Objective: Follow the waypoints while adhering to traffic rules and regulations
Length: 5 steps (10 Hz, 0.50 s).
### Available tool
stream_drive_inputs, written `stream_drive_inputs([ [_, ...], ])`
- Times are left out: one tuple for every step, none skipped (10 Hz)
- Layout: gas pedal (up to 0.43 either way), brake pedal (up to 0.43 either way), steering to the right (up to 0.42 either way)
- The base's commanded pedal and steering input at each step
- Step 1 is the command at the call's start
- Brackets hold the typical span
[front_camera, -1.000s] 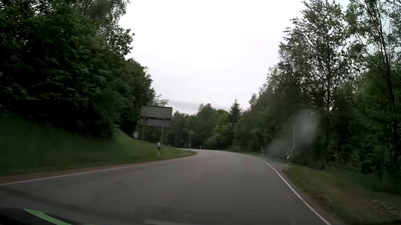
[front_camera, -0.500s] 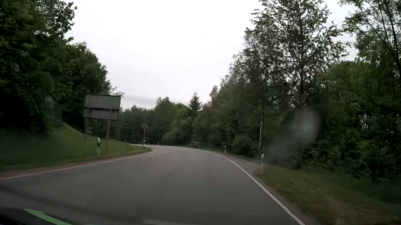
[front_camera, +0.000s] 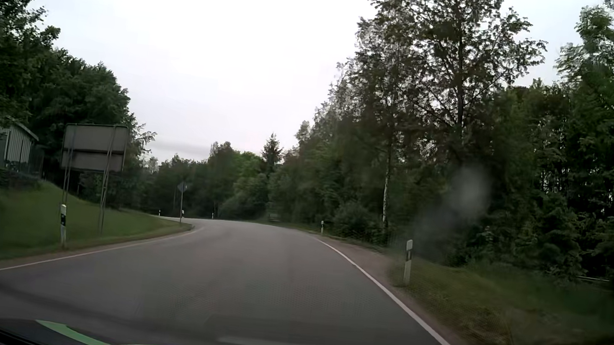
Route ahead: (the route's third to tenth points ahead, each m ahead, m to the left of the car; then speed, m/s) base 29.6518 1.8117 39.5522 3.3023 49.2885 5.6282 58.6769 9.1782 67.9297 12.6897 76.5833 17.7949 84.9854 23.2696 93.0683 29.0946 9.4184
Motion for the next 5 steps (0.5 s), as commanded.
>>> stream_drive_inputs([
  [0.220,0.000,0.011],
  [0.220,0.000,0.008],
  [0.220,0.000,0.004],
  [0.220,0.000,0.001],
  [0.220,0.000,-0.002],
])
